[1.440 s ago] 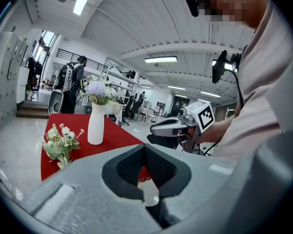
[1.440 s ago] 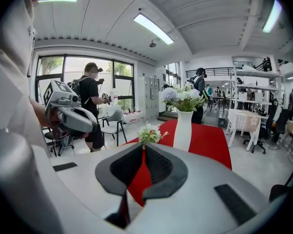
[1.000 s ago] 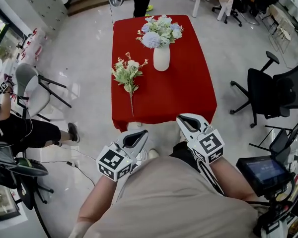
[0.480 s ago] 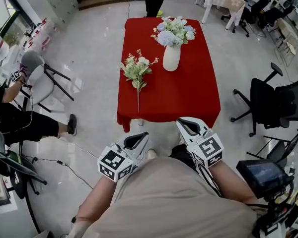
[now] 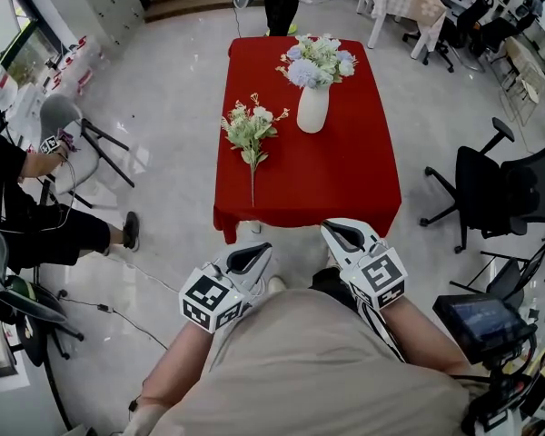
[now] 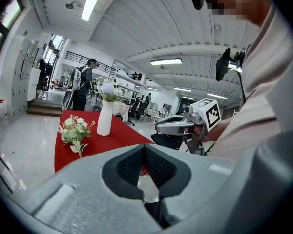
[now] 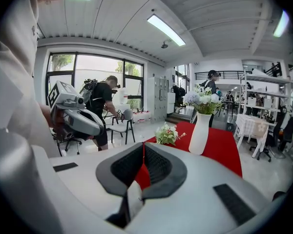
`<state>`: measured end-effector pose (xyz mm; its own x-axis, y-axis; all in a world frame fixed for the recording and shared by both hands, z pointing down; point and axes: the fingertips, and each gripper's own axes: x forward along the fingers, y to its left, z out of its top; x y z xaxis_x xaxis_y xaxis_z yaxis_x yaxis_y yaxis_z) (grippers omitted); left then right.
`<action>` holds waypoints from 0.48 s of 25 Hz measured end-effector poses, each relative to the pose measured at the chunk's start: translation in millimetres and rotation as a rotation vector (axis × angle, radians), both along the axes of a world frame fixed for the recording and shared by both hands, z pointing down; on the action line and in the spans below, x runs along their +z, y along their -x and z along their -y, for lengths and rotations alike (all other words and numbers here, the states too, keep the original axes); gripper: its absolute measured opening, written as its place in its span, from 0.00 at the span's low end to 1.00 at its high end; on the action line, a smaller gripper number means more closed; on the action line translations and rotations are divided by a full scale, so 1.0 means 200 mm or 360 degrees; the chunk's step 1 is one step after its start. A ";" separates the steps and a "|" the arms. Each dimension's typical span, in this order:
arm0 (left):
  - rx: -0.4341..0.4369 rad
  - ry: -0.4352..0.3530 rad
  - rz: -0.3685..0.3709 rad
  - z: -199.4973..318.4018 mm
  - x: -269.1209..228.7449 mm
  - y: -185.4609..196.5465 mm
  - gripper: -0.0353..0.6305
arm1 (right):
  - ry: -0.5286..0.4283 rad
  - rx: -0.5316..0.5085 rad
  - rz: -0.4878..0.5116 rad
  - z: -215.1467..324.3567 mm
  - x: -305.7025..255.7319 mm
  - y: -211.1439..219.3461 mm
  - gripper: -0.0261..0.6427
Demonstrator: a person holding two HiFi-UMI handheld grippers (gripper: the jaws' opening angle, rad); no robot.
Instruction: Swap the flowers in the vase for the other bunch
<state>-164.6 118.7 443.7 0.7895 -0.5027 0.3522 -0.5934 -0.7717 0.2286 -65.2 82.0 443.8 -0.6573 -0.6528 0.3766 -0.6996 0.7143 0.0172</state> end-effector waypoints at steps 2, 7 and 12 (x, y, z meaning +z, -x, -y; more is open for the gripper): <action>0.0005 -0.0001 0.0000 0.00 0.00 0.00 0.06 | 0.0000 0.0003 -0.0002 -0.01 0.00 0.00 0.07; 0.0020 -0.0007 0.0003 -0.03 -0.01 -0.01 0.06 | -0.0006 0.0004 -0.0012 -0.05 -0.01 -0.01 0.07; 0.0030 -0.0001 0.0007 -0.04 0.01 -0.02 0.06 | -0.0006 0.0006 -0.0017 -0.05 0.00 -0.01 0.07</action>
